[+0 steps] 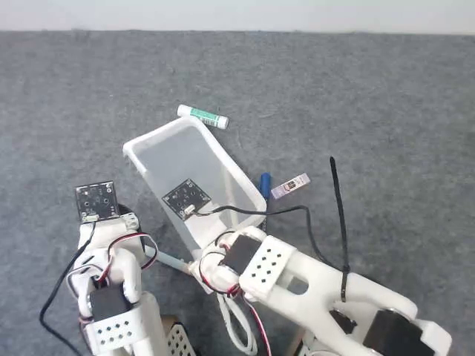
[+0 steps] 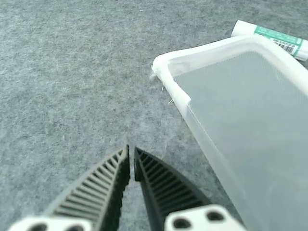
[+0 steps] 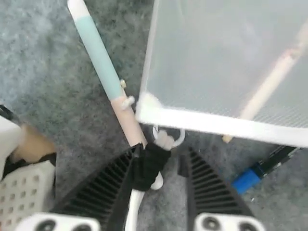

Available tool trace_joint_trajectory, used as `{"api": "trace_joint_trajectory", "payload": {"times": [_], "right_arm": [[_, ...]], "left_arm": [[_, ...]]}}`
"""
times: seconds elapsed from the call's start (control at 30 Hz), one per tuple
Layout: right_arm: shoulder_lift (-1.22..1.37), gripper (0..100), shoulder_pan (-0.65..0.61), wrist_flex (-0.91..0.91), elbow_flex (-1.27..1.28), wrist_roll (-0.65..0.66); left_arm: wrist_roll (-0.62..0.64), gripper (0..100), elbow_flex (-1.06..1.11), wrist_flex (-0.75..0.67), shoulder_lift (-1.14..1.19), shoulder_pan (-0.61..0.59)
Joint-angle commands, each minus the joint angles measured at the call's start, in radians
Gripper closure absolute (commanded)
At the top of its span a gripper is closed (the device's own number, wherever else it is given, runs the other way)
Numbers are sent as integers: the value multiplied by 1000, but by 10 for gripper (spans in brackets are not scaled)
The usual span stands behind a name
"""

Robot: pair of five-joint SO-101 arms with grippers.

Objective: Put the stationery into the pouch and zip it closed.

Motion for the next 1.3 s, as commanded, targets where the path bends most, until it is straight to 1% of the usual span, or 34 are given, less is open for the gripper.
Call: {"api": "trace_joint_trajectory", "payload": {"times": [0.0, 0.2, 0.3, 0.43, 0.6, 0.7, 0.77, 0.9, 0.97, 1.07, 1.17, 1.27], "right_arm": [[1, 801, -56, 21, -21, -11], [2, 860, -65, 12, -20, -12], [25, 861, -65, 12, -21, -12], [130, 861, -62, -21, -35, -12], [197, 864, -12, -28, -61, -12], [206, 866, -8, -30, -63, -12], [206, 875, -7, -30, -63, -12], [199, 995, -4, -30, -71, -5], [199, 981, 1, -28, -69, 28], [196, 992, 36, -27, -66, 94], [157, 993, 51, -2, -68, 101], [61, 993, 54, 33, -63, 103]], "left_arm": [[0, 987, -19, -28, -14, 2], [0, 987, -19, -28, -14, 2], [0, 987, -19, -28, -14, 2], [0, 987, -19, -28, -14, 2], [0, 987, -19, -28, -14, 2], [0, 987, -19, -28, -14, 2], [0, 987, -19, -28, -14, 2], [0, 987, -19, -28, -14, 2], [0, 987, -19, -28, -14, 2], [0, 987, -19, -28, -14, 2], [-5, 987, -21, -26, -14, 2], [-5, 972, -25, -21, -14, -3]]}}
